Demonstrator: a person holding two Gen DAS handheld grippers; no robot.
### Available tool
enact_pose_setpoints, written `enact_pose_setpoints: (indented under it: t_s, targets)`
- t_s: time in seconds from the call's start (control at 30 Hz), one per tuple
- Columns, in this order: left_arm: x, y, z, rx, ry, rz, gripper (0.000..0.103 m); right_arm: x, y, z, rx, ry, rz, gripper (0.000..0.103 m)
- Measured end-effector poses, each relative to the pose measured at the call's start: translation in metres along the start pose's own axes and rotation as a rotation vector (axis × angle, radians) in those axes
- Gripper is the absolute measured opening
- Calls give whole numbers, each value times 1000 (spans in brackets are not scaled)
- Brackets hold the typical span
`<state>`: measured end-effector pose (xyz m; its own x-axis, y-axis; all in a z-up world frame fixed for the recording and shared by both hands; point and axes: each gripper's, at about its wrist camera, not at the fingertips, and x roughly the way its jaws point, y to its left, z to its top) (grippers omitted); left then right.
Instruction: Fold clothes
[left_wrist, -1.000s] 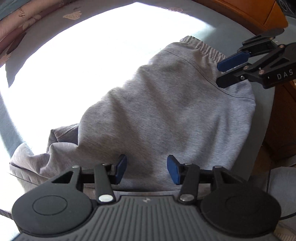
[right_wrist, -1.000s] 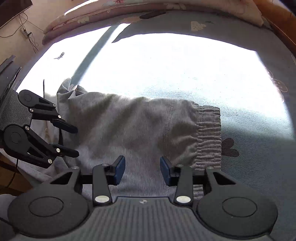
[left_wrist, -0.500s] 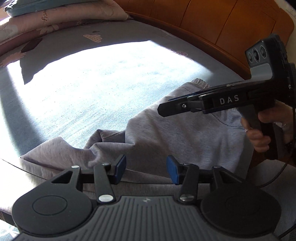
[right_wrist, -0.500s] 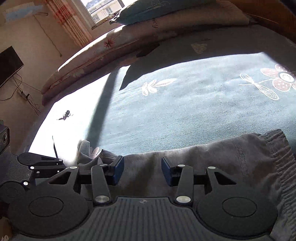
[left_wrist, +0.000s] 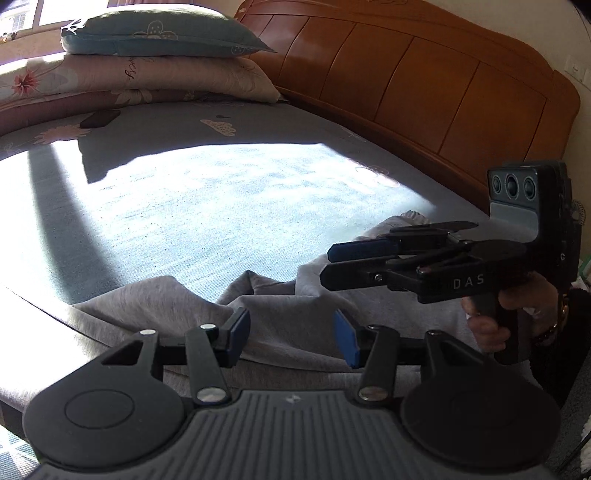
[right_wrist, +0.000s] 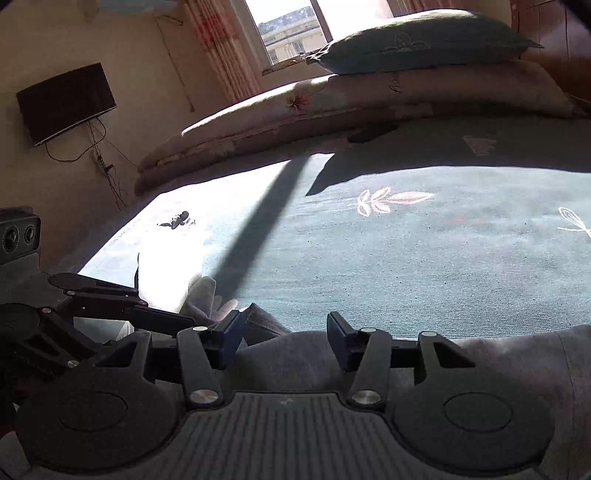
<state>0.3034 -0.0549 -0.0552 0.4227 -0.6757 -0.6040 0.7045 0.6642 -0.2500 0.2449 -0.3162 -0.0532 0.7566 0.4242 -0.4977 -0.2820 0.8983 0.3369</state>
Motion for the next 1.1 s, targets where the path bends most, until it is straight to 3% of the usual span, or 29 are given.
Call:
enact_pose_setpoints:
  t_s: [0.13,0.27,0.3,0.4,0.53,0.7,0.77,0.8,0.87,1.0,1.1]
  targets:
    - [-26,-15,-10,-183,-44,123,56,-26,13,-18,-36,-47,-9,55]
    - [-64,-22,-23,-402,-76,188,68,-79,36,-22,-72,-160,6,55]
    - [-71,-23,-28,-475,-72,195,75,-89,42,-23,-65,-172,14,55]
    - [-81,-27,-47,-670,-10,201,77,-118,62,-32,-54,-185,28,55]
    - [-81,-50,-71,-722,56,216,78,-143,71,-54,-5,-134,0,55]
    - [-79,-82,-88,-729,63,120,79,-189,48,-73,106,-130,-103,55]
    - [-79,-95,-85,-681,49,110,80,-210,28,-82,213,-159,-131,58]
    - [-79,-102,-81,-640,42,118,80,-219,18,-86,263,-170,-149,64]
    - [-77,-119,-72,-499,14,168,80,-233,-3,-94,342,-199,-191,65]
    - [-54,-171,-52,-58,0,253,80,-246,-53,-108,525,-246,-231,68]
    - [-27,-215,-54,299,18,285,79,-242,-88,-122,667,-246,-198,68]
